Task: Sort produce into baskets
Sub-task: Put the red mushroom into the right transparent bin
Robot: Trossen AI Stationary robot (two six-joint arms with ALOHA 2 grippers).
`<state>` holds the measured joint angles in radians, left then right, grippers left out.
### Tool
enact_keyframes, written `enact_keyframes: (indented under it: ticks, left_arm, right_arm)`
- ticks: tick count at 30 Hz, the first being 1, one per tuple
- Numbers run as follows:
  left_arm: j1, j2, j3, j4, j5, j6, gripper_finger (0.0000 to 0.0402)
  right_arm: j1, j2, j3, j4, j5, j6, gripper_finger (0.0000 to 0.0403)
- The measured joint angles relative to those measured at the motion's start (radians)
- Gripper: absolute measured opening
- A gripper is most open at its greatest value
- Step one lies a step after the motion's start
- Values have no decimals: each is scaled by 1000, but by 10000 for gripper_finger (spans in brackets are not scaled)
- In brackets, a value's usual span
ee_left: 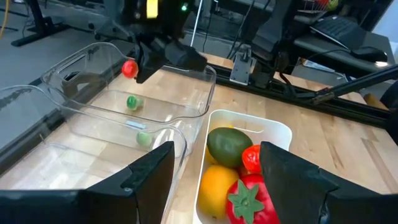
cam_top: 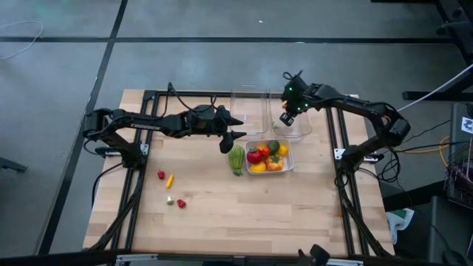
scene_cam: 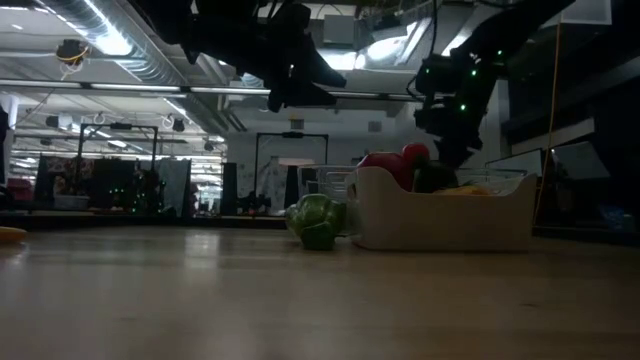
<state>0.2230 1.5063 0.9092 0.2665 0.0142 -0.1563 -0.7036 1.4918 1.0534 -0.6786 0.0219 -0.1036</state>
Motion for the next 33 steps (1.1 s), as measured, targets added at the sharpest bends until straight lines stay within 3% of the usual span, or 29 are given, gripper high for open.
enact_keyframes:
  ticks: [7, 15, 25, 33]
  left_arm:
    - [0, 0, 0, 0, 0, 0, 233]
    - [0, 0, 1, 1, 0, 0, 233]
    - [0, 0, 1, 1, 0, 0, 233]
    - [0, 0, 1, 1, 0, 0, 233]
  right_arm:
    - [3, 108, 0, 6, 62, -12, 17]
    - [3, 200, 0, 51, 65, -22, 17]
    - [3, 228, 0, 54, 65, -27, 19]
    - [3, 228, -1, 53, 65, -26, 93]
